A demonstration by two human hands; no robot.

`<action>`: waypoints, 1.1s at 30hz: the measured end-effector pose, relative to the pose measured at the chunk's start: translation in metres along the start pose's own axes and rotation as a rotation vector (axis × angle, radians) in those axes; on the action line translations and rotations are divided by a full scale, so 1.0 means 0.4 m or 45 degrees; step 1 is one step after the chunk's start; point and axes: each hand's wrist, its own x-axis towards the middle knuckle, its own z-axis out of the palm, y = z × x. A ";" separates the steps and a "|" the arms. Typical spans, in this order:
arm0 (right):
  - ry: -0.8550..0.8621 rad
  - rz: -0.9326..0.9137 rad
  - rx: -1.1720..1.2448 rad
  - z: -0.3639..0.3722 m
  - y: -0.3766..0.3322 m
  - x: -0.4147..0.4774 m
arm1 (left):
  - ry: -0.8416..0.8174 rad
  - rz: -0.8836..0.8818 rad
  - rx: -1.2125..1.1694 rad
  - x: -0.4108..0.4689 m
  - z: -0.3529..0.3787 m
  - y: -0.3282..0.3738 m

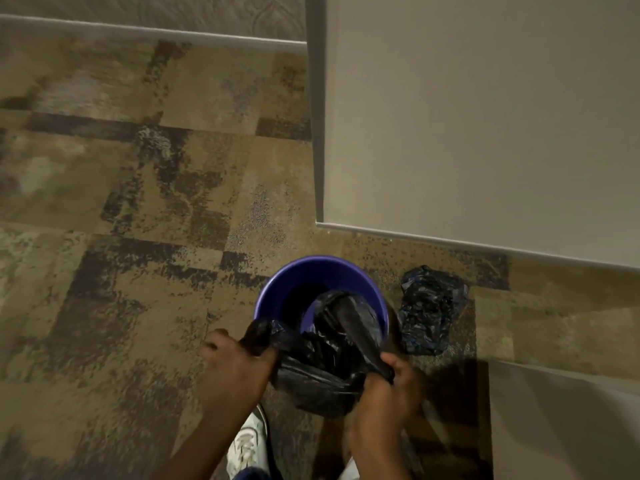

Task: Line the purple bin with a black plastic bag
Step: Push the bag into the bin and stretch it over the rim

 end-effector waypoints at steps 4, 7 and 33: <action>-0.261 -0.133 0.015 0.004 -0.022 -0.012 | 0.046 0.697 0.683 0.042 0.039 0.027; -0.336 -0.226 0.058 -0.003 -0.041 -0.014 | -0.481 0.881 0.518 0.079 0.107 0.087; 0.107 -0.397 -0.478 -0.017 -0.033 0.126 | 0.051 0.057 -0.568 0.120 0.079 0.068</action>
